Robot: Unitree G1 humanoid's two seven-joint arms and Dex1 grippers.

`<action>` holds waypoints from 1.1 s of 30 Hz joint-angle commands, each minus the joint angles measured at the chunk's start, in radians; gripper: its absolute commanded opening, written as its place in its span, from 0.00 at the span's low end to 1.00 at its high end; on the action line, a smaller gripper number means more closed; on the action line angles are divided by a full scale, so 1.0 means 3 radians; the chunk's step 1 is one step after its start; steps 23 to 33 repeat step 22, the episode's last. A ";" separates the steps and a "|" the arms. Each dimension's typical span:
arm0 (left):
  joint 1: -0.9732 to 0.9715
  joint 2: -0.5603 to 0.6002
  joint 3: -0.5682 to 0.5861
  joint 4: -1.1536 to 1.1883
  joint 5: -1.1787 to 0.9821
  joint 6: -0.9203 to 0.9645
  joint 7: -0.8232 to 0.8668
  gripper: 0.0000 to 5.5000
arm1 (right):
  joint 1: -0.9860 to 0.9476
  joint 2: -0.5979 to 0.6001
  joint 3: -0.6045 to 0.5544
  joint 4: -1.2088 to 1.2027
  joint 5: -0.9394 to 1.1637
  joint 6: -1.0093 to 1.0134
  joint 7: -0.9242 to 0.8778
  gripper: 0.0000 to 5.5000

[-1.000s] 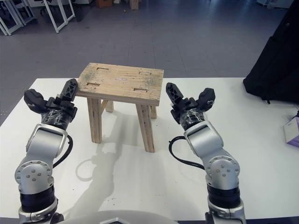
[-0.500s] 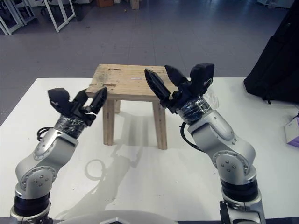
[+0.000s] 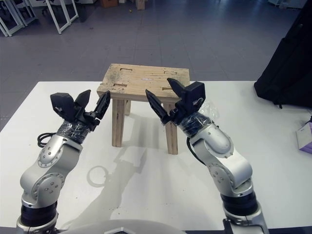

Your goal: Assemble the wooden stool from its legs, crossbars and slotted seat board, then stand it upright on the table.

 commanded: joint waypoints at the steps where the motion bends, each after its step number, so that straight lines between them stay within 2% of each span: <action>1: -0.0113 0.0042 0.0407 0.0092 0.0286 -0.0422 -0.0161 0.67 | -0.0201 0.0254 -0.0463 0.0476 -0.0548 -0.0433 -0.0463 0.70; 3: -0.0258 0.0058 0.0642 0.0278 0.0441 -0.0590 -0.0143 0.67 | -0.0218 0.0240 -0.0675 0.0775 -0.0844 -0.0646 -0.0600 0.70; 5: -0.0322 0.0075 0.0754 0.0566 0.0713 -0.0702 -0.0082 0.67 | -0.0165 0.0230 -0.0721 0.1048 -0.1070 -0.0829 -0.0577 0.70; 9: -0.0187 0.0073 0.0524 0.1300 0.1494 -0.1132 -0.0123 0.67 | 0.0071 0.0349 -0.0527 0.1460 -0.1382 -0.1138 -0.0402 0.70; 12: -0.0028 -0.0077 0.0412 0.1598 0.1696 -0.1440 -0.0188 0.67 | 0.0135 0.0455 -0.0480 0.1586 -0.1478 -0.1263 -0.0333 0.70; 20: -0.0010 -0.0205 0.0430 0.1620 0.1805 -0.1640 -0.0249 0.67 | 0.0113 0.0521 -0.0626 0.1634 -0.1433 -0.1193 -0.0233 0.70; 33: 0.0003 -0.0243 0.0423 0.1625 0.1805 -0.1648 -0.0264 0.67 | 0.0116 0.0522 -0.0615 0.1635 -0.1452 -0.1172 -0.0206 0.70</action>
